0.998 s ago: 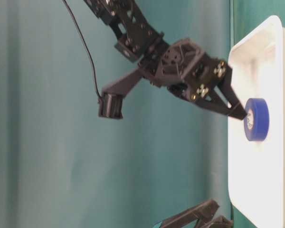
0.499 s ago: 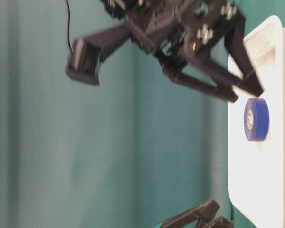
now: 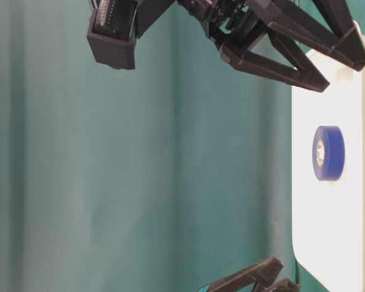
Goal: Put the tape alternately from left to right into the white case.
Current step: 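Move the left gripper to the black roll and grip its hole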
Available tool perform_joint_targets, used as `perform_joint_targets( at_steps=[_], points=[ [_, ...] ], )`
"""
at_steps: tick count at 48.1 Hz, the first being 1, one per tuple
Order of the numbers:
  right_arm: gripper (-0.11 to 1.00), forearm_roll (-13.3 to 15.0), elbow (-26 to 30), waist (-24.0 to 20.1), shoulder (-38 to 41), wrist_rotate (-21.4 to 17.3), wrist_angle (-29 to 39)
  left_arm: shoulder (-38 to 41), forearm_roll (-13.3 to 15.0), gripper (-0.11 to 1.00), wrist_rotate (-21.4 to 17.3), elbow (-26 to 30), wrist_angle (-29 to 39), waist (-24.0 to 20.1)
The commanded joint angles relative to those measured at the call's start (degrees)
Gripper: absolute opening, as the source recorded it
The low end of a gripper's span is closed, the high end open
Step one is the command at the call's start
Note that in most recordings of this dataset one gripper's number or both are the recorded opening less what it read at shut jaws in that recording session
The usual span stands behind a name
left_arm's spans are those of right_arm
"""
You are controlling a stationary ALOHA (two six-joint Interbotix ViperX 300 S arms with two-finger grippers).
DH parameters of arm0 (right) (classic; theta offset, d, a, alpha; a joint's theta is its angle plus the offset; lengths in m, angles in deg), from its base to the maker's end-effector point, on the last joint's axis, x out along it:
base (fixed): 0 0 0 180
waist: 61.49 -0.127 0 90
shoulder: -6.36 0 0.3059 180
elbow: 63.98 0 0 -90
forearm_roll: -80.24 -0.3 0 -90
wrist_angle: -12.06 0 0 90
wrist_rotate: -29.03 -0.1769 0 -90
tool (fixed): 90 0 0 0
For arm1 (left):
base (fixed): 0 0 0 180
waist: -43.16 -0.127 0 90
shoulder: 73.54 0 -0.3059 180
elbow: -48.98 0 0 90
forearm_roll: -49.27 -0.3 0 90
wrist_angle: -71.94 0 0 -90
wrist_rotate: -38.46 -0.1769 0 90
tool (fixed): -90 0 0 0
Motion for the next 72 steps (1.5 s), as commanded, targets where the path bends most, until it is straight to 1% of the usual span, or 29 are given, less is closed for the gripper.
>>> perform_joint_targets(
  at_steps=[1, 19, 33, 42, 52, 60, 72],
  points=[
    [0.85, -0.09, 0.62, -0.09, -1.41, 0.00, -0.53, -0.35, 0.18, 0.93, 0.09, 1.05, -0.09, 0.09],
    [0.85, -0.09, 0.53, -0.18, -1.41, 0.00, -0.44, -0.35, 0.18, 0.93, 0.18, 1.05, 0.00, 0.18],
    [0.85, -0.09, 0.53, -0.18, -1.41, 0.00, -0.53, -0.26, 0.18, 0.93, 2.46, 1.14, 0.88, 3.78],
    [0.85, -0.09, 0.70, -0.18, -1.41, 0.00, -0.53, 4.66, 0.18, 0.93, 3.08, 2.46, 1.85, 4.92],
    [0.85, -0.09, 0.53, -0.18, -1.32, 0.00, -0.53, 10.99, 0.18, 0.93, 2.90, 6.06, 6.15, 4.75],
    [0.85, -0.09, 0.53, -0.35, -1.23, 0.00, -0.53, 14.50, 0.18, 0.93, 2.81, 7.65, 6.42, 4.57],
    [0.85, -0.09, 0.53, -0.44, -1.14, 0.00, -0.53, 18.28, 0.18, 0.93, 2.99, 8.26, 6.59, 4.57]
  ],
)
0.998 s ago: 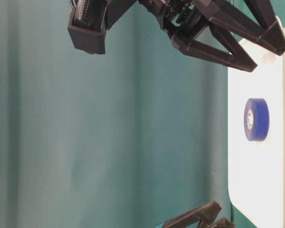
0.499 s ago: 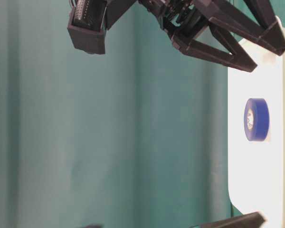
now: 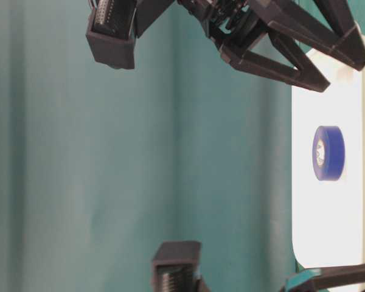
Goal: Put the tape alternately from left to right into the white case.
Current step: 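Move the left gripper to the black roll and grip its hole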
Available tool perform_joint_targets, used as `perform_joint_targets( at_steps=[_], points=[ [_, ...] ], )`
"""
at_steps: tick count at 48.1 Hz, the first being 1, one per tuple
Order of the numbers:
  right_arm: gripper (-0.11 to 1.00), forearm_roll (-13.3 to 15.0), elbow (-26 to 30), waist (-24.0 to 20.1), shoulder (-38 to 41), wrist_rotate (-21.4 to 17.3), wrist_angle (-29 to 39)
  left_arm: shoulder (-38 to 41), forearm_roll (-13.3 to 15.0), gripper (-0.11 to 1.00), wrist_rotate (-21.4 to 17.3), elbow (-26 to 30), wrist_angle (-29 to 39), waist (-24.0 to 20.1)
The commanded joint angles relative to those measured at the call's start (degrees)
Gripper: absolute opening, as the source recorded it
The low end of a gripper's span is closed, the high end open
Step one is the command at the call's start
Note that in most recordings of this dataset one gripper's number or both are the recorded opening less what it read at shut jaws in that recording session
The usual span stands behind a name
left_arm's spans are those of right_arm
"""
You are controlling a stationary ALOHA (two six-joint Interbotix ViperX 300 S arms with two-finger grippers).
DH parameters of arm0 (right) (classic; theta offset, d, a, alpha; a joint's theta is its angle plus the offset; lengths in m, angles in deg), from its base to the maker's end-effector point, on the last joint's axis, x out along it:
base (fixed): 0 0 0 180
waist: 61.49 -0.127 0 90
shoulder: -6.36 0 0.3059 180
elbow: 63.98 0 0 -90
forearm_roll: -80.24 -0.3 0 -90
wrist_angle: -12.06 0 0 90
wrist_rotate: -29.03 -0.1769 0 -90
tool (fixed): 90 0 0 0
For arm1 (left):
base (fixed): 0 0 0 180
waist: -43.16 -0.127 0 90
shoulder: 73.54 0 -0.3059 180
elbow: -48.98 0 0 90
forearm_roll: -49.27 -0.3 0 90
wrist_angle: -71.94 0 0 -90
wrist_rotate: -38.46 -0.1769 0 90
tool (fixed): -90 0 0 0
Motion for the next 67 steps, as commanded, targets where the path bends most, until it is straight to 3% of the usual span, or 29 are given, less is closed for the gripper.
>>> perform_joint_targets(
  at_steps=[1, 44, 48, 57, 67],
  points=[
    [0.85, -0.09, 0.53, -0.18, -1.05, 0.00, -0.44, 0.09, 0.09, 0.93, 0.09, 1.23, -0.09, -0.09],
    [0.85, -0.09, 0.53, -0.26, -0.97, 0.00, -0.44, 2.64, 0.00, 0.89, -0.18, 1.49, -0.09, -0.09],
    [0.85, -0.09, 0.53, -0.26, -0.97, 0.00, -0.44, 2.72, 0.00, 0.79, -0.26, 1.41, 0.26, -0.09],
    [0.85, -0.09, 0.53, -0.26, -0.97, 0.00, -0.35, 4.13, -0.09, 0.27, -0.26, 1.58, 1.93, -0.09],
    [0.85, -0.09, 0.53, -0.26, -0.97, 0.00, -0.35, 5.54, -0.09, 0.23, -0.26, 2.81, 2.90, 0.44]
  ],
)
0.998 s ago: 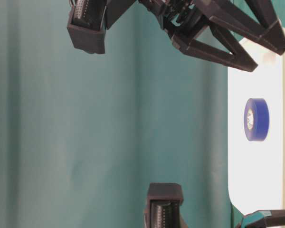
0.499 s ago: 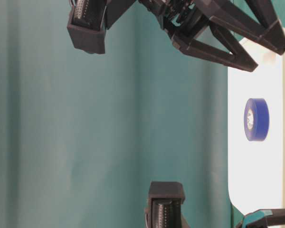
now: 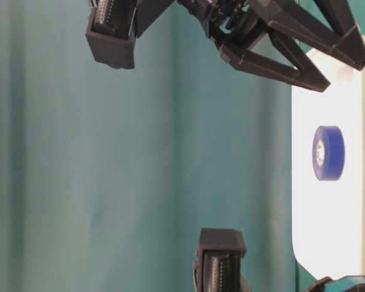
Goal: Put the tape alternately from left to right into the white case.
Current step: 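Move the left gripper to the black roll and grip its hole, then carry the black roll with the left gripper into the white tray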
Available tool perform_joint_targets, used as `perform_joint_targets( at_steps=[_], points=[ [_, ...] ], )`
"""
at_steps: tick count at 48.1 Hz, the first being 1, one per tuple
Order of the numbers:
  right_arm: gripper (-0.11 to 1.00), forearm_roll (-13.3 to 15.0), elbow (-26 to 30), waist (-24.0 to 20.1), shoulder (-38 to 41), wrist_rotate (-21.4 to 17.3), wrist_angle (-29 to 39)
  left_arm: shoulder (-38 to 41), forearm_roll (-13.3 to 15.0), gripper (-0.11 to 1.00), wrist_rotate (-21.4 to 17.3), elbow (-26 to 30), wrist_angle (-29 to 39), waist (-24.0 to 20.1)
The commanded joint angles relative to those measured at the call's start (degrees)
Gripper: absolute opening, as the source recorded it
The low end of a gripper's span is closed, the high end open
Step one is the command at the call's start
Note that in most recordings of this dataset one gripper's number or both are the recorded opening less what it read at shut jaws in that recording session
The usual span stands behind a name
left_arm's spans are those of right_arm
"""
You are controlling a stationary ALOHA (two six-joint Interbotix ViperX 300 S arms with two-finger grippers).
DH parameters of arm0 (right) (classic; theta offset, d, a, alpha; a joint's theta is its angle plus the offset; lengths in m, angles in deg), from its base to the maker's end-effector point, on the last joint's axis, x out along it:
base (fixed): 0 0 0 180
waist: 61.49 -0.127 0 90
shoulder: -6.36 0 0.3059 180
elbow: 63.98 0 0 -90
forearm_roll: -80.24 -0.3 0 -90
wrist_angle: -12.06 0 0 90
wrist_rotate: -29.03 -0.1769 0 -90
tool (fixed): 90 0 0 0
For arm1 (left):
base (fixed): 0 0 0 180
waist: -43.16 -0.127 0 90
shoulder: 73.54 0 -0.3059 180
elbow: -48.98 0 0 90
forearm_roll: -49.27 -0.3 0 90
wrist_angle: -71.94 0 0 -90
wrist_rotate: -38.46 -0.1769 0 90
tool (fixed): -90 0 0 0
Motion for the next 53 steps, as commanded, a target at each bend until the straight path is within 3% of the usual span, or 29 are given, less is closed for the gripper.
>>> perform_joint_targets(
  at_steps=[1, 25, 40, 53],
  points=[
    [0.85, -0.09, 0.53, -0.18, -0.88, 0.00, -0.35, 0.44, -0.09, 0.23, 0.09, 1.05, 0.09, 0.35],
    [0.85, -0.09, 0.44, -0.44, -0.88, 0.00, -0.35, -1.32, -0.09, 0.23, 0.09, 2.46, 3.25, 1.14],
    [0.85, -0.09, 0.53, -0.62, -0.97, 0.00, -0.35, -8.35, -0.18, 0.23, 0.00, 3.96, 9.40, 1.49],
    [0.85, -0.09, 0.53, -0.70, -0.97, 0.00, -0.44, -13.80, -0.18, 0.23, -2.46, 3.87, 10.20, 1.05]
  ],
)
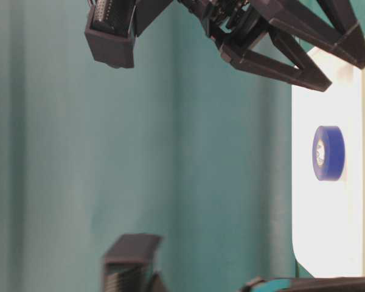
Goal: Put the tape alternately from left to right into the white case.
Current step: 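Carry the black roll with the left gripper into the white tray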
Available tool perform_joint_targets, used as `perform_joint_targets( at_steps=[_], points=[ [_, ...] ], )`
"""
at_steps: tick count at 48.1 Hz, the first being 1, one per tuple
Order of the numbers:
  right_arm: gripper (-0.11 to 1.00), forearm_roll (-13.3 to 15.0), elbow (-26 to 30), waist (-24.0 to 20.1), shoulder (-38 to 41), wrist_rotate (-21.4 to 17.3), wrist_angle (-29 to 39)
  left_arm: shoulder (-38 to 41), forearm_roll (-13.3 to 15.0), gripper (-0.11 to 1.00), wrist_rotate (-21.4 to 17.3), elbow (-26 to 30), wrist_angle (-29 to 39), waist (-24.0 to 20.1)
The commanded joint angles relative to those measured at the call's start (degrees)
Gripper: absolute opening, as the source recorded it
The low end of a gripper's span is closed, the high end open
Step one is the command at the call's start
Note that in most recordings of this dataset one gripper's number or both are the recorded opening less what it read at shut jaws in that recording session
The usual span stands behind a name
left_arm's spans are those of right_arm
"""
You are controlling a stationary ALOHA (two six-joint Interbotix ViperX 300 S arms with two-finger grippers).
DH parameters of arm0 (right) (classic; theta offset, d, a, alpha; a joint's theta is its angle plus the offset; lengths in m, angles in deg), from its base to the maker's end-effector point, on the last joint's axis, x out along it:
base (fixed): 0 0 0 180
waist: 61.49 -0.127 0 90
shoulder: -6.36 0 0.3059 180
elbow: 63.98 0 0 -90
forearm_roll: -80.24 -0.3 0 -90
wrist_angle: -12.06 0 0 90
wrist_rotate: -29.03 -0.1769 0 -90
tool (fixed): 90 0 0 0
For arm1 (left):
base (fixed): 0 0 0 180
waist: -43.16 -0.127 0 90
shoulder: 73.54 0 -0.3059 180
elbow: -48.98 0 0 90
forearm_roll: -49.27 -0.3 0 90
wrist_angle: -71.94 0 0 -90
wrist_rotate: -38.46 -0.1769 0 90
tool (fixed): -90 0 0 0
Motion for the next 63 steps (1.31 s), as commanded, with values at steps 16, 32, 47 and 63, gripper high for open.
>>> perform_joint_targets(
  at_steps=[16, 32, 47, 63],
  points=[
    [0.84, 0.00, 0.53, -0.44, -0.88, -0.09, -0.35, -2.20, -0.18, 0.23, -0.44, 1.23, 1.14, -5.36],
    [0.84, 0.00, 0.53, -0.44, -0.88, -0.09, -0.44, -2.11, -0.18, 0.23, -3.43, 2.20, 1.14, -15.12],
    [0.84, 0.00, 0.62, -0.44, -0.97, 0.00, -0.44, -1.23, -0.18, 0.23, -8.17, 2.90, 0.88, -23.73],
    [0.84, 0.00, 0.44, -0.44, -0.97, 0.00, -0.44, 2.99, -0.09, 0.23, -10.46, 3.25, -0.09, -29.53]
  ],
)
